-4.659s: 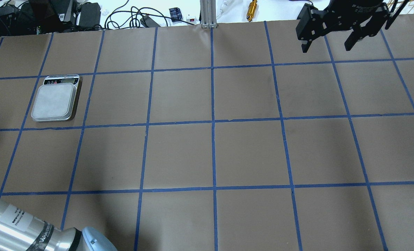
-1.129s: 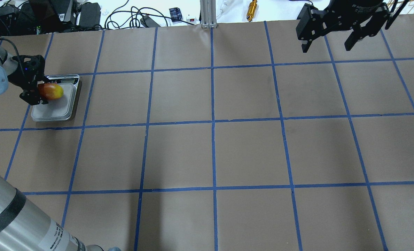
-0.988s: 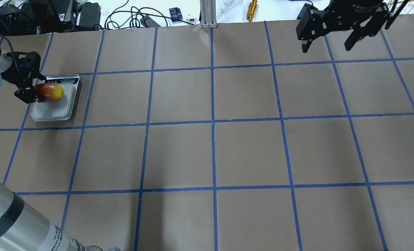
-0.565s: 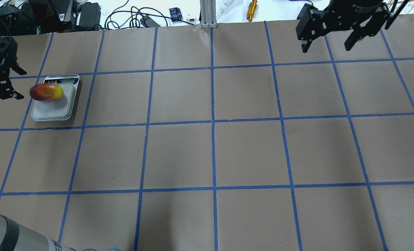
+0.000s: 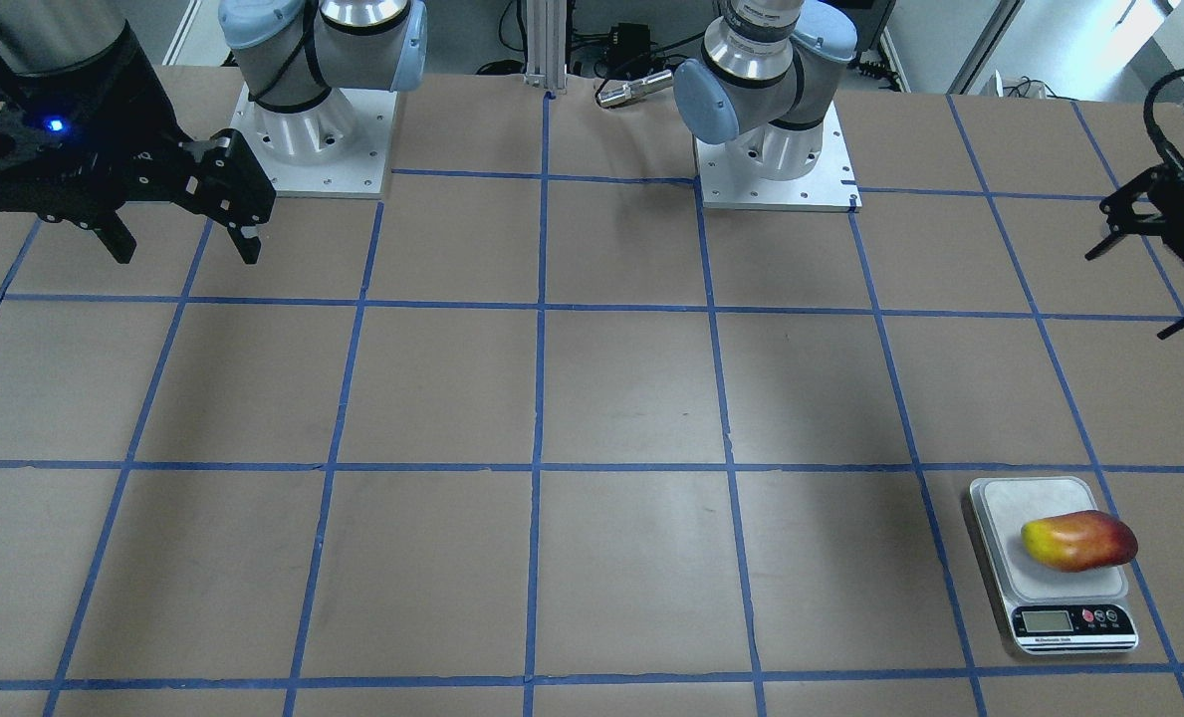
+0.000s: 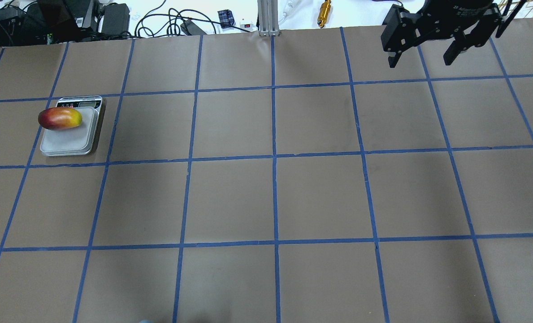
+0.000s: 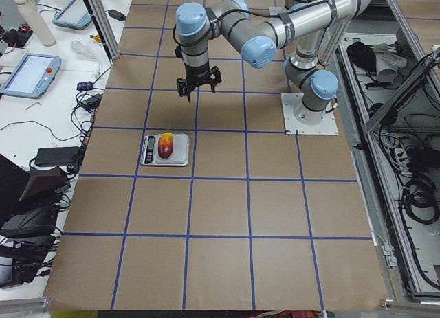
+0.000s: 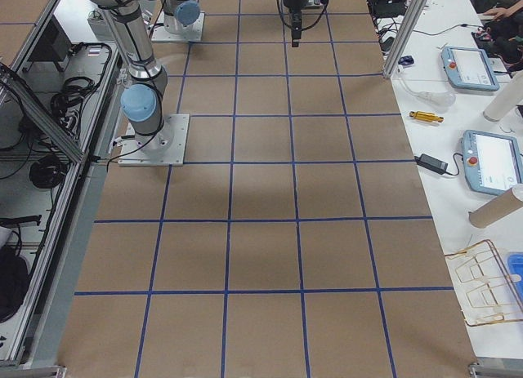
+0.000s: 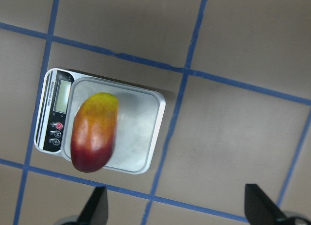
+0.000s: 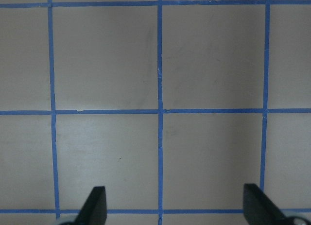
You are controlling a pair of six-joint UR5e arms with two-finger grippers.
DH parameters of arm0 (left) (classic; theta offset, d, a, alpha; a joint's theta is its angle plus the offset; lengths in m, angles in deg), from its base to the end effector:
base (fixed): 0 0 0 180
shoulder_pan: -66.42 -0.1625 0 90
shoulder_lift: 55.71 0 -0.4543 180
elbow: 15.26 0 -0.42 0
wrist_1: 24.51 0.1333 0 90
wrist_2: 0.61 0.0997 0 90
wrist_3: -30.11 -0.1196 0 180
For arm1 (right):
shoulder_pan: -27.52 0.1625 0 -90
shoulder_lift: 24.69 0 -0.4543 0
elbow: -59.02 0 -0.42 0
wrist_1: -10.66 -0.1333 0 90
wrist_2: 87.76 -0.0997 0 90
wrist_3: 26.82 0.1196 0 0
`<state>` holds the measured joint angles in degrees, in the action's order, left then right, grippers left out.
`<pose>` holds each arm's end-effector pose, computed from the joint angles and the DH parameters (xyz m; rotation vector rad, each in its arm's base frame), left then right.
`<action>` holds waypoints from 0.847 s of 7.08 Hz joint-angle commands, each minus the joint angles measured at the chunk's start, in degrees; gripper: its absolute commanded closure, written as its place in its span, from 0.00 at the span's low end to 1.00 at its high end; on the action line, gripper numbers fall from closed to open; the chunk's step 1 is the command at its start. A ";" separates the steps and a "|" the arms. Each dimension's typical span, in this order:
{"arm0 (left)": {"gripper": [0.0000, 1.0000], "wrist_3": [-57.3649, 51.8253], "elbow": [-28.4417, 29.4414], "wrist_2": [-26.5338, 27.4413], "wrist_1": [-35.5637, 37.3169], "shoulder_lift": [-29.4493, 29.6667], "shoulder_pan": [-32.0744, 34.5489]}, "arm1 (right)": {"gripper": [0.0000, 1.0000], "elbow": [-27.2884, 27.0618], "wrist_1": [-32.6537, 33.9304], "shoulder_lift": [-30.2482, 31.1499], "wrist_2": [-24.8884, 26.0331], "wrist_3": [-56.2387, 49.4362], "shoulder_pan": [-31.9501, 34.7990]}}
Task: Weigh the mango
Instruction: 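Lift the left gripper up and away from the mango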
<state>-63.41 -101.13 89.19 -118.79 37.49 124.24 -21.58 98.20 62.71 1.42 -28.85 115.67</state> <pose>0.1733 -0.5264 0.4977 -1.5749 -2.6559 -0.0364 0.1173 -0.5502 0.5544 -0.0058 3.1276 -0.1192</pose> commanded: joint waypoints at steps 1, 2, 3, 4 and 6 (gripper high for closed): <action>0.00 12.77 -0.61 -0.06 -4.67 -4.86 0.36 | 0.00 0.00 0.00 -0.03 0.02 0.00 0.00; 0.00 18.84 -1.56 -0.41 -4.78 -6.01 0.97 | 0.00 0.00 0.00 0.05 0.02 0.00 0.00; 0.00 26.38 -2.88 -0.85 -4.69 -7.32 3.24 | 0.00 0.00 0.09 -0.03 0.02 0.00 0.00; 0.00 35.59 -2.89 -0.59 -4.43 -7.42 7.61 | 0.00 0.00 0.00 -0.03 -0.07 0.00 0.00; 0.00 53.61 -2.98 -0.59 -3.99 -6.81 17.19 | 0.00 0.00 0.00 0.05 -0.07 0.00 -0.09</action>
<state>-20.47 -104.00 88.62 -123.06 30.48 135.92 -21.58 98.20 62.69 1.40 -28.84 115.66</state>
